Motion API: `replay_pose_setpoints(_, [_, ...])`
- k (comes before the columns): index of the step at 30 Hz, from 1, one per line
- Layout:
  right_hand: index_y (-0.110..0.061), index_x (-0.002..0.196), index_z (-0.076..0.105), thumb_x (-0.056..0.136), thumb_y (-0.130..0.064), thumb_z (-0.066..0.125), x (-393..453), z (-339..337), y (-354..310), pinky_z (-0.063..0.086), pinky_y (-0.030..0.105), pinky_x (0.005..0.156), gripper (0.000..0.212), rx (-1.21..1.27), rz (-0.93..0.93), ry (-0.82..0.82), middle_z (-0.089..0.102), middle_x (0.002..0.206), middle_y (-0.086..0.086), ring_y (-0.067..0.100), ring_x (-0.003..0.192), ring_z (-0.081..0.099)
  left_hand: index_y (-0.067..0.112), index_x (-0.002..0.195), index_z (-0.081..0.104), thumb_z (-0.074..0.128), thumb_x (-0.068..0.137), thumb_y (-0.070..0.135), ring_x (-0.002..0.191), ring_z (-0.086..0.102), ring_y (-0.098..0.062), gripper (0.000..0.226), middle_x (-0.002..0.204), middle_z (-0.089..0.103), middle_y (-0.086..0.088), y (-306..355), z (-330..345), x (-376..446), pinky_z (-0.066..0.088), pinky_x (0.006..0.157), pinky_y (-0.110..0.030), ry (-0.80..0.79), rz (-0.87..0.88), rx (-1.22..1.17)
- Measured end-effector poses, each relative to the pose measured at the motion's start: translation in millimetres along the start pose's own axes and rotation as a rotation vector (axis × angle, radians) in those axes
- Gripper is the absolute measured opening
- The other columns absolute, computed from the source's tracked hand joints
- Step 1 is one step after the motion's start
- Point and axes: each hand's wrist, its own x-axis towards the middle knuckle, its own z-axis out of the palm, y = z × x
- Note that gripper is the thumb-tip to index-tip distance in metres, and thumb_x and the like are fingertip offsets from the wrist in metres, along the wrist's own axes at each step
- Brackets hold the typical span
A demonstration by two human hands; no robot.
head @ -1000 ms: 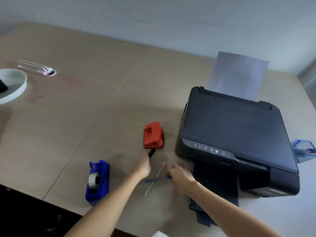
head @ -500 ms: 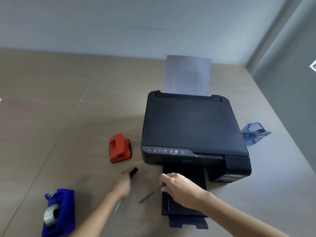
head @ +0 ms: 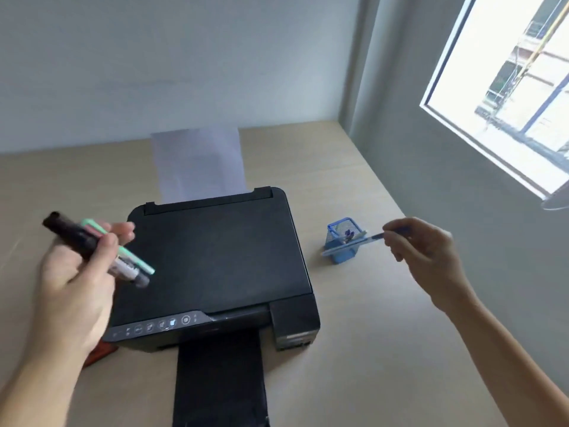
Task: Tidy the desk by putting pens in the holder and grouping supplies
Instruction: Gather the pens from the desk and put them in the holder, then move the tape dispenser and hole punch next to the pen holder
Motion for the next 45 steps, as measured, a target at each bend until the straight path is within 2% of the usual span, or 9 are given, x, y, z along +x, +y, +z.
replay_pose_setpoints(5, [-0.021,0.088,0.070,0.087,-0.015,0.058,57.7,-22.0,52.6,0.054,0.041,0.073,0.013,-0.187,0.009,0.203,0.066,0.070,0.000,0.019,0.065,0.060,0.020,0.083,0.054,0.044,0.093,-0.008,0.096,0.067,-0.015,0.031,0.092,0.068,-0.005,-22.6,182.4,22.8,0.060,0.073,-0.030,-0.222,-0.084,-0.319])
replay_pose_setpoints(9, [-0.012,0.094,0.068,0.089,-0.012,0.055,88.2,-14.5,79.8,0.054,0.039,0.079,0.014,-0.368,-0.049,0.144,0.073,0.086,0.008,0.024,0.078,0.065,0.016,0.079,0.056,0.055,0.087,-0.012,0.084,0.067,-0.024,0.029,0.082,0.068,-0.001,-83.6,285.7,41.8,0.056,0.078,-0.035,-0.260,-0.109,-0.144])
replay_pose_setpoints(14, [-0.006,0.096,0.065,0.092,-0.011,0.052,121.5,1.0,112.6,0.044,0.032,0.074,0.015,-0.464,-0.076,0.008,0.069,0.096,0.015,0.031,0.085,0.062,0.015,0.072,0.053,0.059,0.085,-0.010,0.070,0.062,-0.020,0.029,0.082,0.065,-0.004,-152.6,343.8,56.1,0.056,0.060,-0.016,-0.261,-0.250,0.031])
replay_pose_setpoints(17, [-0.006,0.095,0.064,0.094,-0.014,0.048,137.5,8.9,133.1,0.044,0.034,0.074,0.019,-0.510,-0.059,-0.072,0.067,0.094,0.017,0.033,0.086,0.060,0.023,0.069,0.054,0.066,0.082,-0.002,0.093,0.068,-0.028,0.031,0.089,0.070,-0.006,-185.0,355.3,61.5,0.055,0.090,-0.036,-0.225,-0.289,0.172])
replay_pose_setpoints(21, [-0.005,0.095,0.065,0.095,-0.015,0.044,144.8,17.7,158.4,0.041,0.035,0.075,0.023,-0.532,-0.011,-0.155,0.063,0.091,0.019,0.036,0.088,0.056,0.031,0.068,0.052,0.068,0.079,0.016,0.101,0.064,-0.021,0.024,0.095,0.069,0.006,-211.6,362.5,58.6,0.037,0.106,-0.048,-0.285,-0.270,0.527])
replay_pose_setpoints(27, [-0.003,0.100,0.067,0.095,-0.013,0.044,142.4,30.3,180.9,0.043,0.039,0.082,0.025,-0.521,0.084,-0.245,0.066,0.097,0.023,0.036,0.097,0.056,0.022,0.084,0.060,0.062,0.085,0.009,0.088,0.054,-0.015,0.013,0.112,0.061,-0.013,-225.6,366.1,55.8,0.041,0.074,-0.019,-0.362,-0.383,0.510])
replay_pose_setpoints(30, [-0.004,0.099,0.067,0.095,-0.017,0.044,139.4,33.8,180.4,0.044,0.040,0.079,0.026,-0.508,0.116,-0.254,0.068,0.095,0.026,0.039,0.093,0.059,0.020,0.086,0.059,0.062,0.085,0.008,0.082,0.053,-0.016,0.013,0.099,0.063,-0.010,-225.7,365.6,60.8,0.041,0.062,-0.013,-0.348,-0.441,0.466])
replay_pose_setpoints(39, [-0.009,0.120,0.058,0.098,-0.024,0.040,114.8,26.0,148.6,0.040,0.032,0.076,0.033,-0.480,0.208,-0.294,0.069,0.110,0.017,0.034,0.105,0.059,0.011,0.138,0.038,0.076,0.070,0.001,0.118,0.052,-0.023,0.078,0.140,0.046,-0.011,-194.1,335.9,59.7,0.047,0.100,-0.034,-0.451,-0.563,0.424])
replay_pose_setpoints(45, [-0.012,0.131,0.048,0.097,-0.025,0.042,98.9,24.7,80.8,0.034,0.029,0.091,0.037,-0.509,0.057,-0.149,0.055,0.128,0.017,0.031,0.116,0.051,0.009,0.139,0.040,0.068,0.082,0.003,0.139,0.036,-0.026,0.064,0.150,0.036,-0.014,-115.8,278.9,45.1,0.037,0.106,-0.031,-0.481,-0.373,0.362])
